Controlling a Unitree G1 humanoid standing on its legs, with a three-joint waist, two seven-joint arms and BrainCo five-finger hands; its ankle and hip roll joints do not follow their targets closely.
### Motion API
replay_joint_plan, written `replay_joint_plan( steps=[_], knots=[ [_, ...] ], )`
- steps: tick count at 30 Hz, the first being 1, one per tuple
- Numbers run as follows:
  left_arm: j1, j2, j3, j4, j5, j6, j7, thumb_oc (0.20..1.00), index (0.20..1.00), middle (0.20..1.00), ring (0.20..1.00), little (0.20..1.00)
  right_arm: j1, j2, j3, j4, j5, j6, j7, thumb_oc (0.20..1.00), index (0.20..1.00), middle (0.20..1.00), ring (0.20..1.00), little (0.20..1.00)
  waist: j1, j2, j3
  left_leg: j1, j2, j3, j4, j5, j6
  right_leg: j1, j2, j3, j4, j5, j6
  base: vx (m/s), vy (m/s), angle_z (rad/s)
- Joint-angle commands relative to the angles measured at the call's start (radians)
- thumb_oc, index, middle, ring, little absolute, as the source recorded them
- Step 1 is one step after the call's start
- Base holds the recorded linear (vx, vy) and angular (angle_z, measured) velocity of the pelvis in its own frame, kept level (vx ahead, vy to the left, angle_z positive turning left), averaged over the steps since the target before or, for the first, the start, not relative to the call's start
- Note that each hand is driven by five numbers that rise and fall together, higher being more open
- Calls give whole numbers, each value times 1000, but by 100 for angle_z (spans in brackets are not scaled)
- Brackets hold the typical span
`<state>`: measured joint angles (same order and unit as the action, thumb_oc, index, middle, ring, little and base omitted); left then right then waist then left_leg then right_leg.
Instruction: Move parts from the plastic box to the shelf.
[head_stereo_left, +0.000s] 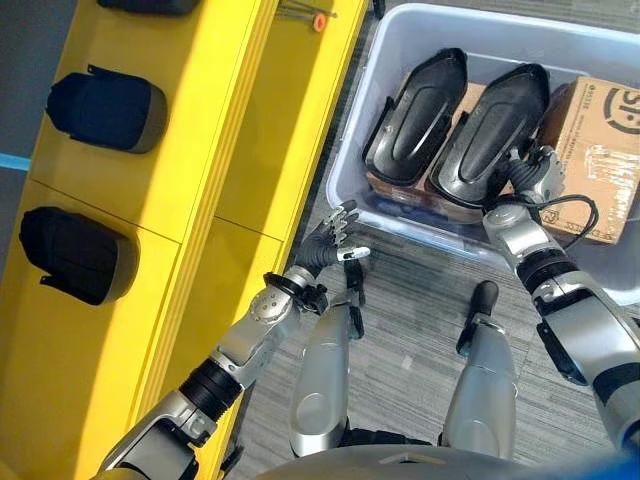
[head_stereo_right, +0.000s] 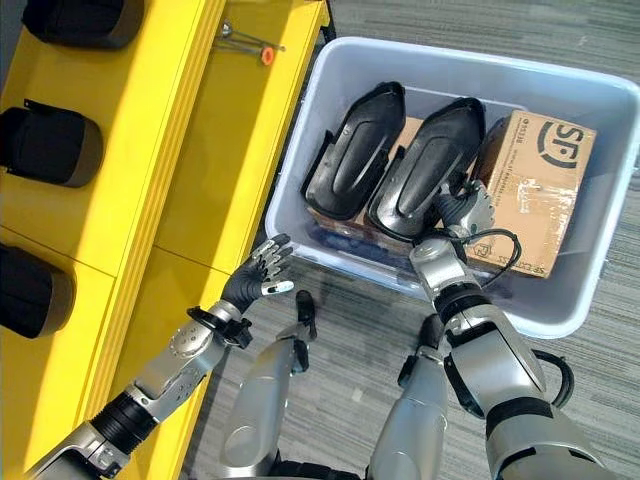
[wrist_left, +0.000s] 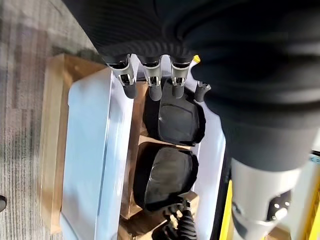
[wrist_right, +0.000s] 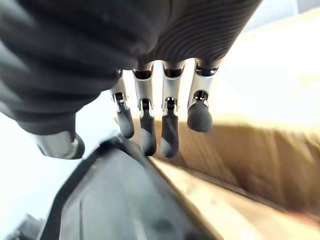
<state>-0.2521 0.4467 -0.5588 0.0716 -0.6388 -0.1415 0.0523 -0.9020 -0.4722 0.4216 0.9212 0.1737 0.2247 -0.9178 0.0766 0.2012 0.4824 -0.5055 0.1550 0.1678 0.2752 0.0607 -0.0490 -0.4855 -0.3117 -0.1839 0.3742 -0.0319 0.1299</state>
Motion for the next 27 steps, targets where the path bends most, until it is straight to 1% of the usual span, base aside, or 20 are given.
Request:
replay_joint_plan(
  steps=[1,3,5,9,11,13,14,15,16,17,18,20,23,27],
  knots=[
    [7,-13,4,-7,20,-53,14,1000,1000,1000,1000,1000,-35,-11,-15,-62,-77,-34,-82,200,200,200,200,200,31,-33,38,80,-49,38,-59,-82,21,54,54,-72,125,-160,-61,58,-20,-14],
    [7,-13,2,-1,18,-58,14,1000,1000,1000,1000,1000,-31,-15,-22,-81,-87,-34,-87,200,200,200,200,200,27,-35,38,94,-47,37,-54,-85,19,66,54,-72,123,-159,-62,62,-26,-9],
    [8,-15,1,4,16,-61,13,1000,1000,1000,1000,1000,-23,-21,-29,-96,-75,-25,-69,200,200,200,200,200,21,-37,38,112,-46,35,-51,-90,18,81,56,-72,120,-160,-64,62,-26,-4],
    [5,-20,-4,13,16,-59,17,1000,1000,1000,1000,1000,-24,-22,-35,-89,-41,-17,-40,200,200,200,200,200,15,-34,38,132,-41,32,-46,-92,14,101,56,-73,122,-164,-70,41,-8,-1],
    [6,-16,-3,3,23,-46,12,1000,1000,1000,1000,1000,-26,-26,-43,-78,-3,-10,-13,200,200,200,200,200,14,-31,38,144,-40,30,-52,-89,11,109,55,-72,119,-164,-70,0,0,0],
    [9,-16,-1,6,18,-48,9,1000,1000,1000,1000,1000,-25,-26,-48,-68,24,-21,7,200,200,200,200,200,13,-29,38,155,-39,30,-61,-86,9,114,55,-72,114,-163,-70,0,0,0],
    [6,-16,1,4,14,-44,8,1000,1000,1000,1000,1000,-21,-22,-52,-65,62,-40,39,200,200,200,200,200,12,-27,38,158,-38,32,-65,-84,8,114,53,-73,112,-162,-69,0,0,0],
    [7,-15,2,1,13,-41,6,1000,1000,1000,1000,1000,-17,-19,-56,-64,87,-51,53,325,325,325,325,325,11,-26,38,161,-37,32,-68,-83,7,115,53,-73,110,-161,-70,0,0,0],
    [7,-16,3,0,14,-37,4,1000,1000,1000,1000,1000,-12,-14,-59,-62,105,-80,79,589,589,589,589,589,10,-24,38,165,-37,32,-72,-81,7,116,53,-72,110,-160,-70,0,0,0],
    [6,-16,4,-4,12,-28,5,1000,1000,1000,1000,1000,-10,-10,-63,-62,100,-92,99,931,931,931,931,931,10,-25,38,166,-38,31,-73,-80,6,117,52,-72,109,-160,-70,0,0,0],
    [7,-16,5,-4,13,-23,4,1000,1000,1000,1000,1000,-8,-7,-63,-69,93,-99,118,1000,1000,1000,1000,1000,10,-25,38,167,-37,31,-75,-79,5,115,52,-72,110,-159,-69,0,0,0],
    [4,-19,5,-2,14,-17,0,1000,1000,1000,1000,1000,-6,-1,-59,-81,95,-100,160,1000,1000,1000,1000,1000,9,-25,38,165,-38,30,-78,-77,4,110,50,-71,111,-159,-68,-9,13,-3],
    [-1,-26,6,-6,16,-4,13,1000,1000,1000,1000,1000,16,40,-36,-102,199,-76,236,1000,1000,1000,1000,1000,9,-24,38,153,-39,28,-84,-70,1,90,46,-65,118,-157,-66,-19,49,-6],
    [-7,-33,8,0,16,-6,24,1000,1000,1000,1000,1000,41,81,-21,-89,253,-67,260,1000,1000,1000,1000,1000,13,-21,38,130,-42,28,-89,-63,3,60,41,-60,129,-155,-64,-24,61,-1]
  ],
)
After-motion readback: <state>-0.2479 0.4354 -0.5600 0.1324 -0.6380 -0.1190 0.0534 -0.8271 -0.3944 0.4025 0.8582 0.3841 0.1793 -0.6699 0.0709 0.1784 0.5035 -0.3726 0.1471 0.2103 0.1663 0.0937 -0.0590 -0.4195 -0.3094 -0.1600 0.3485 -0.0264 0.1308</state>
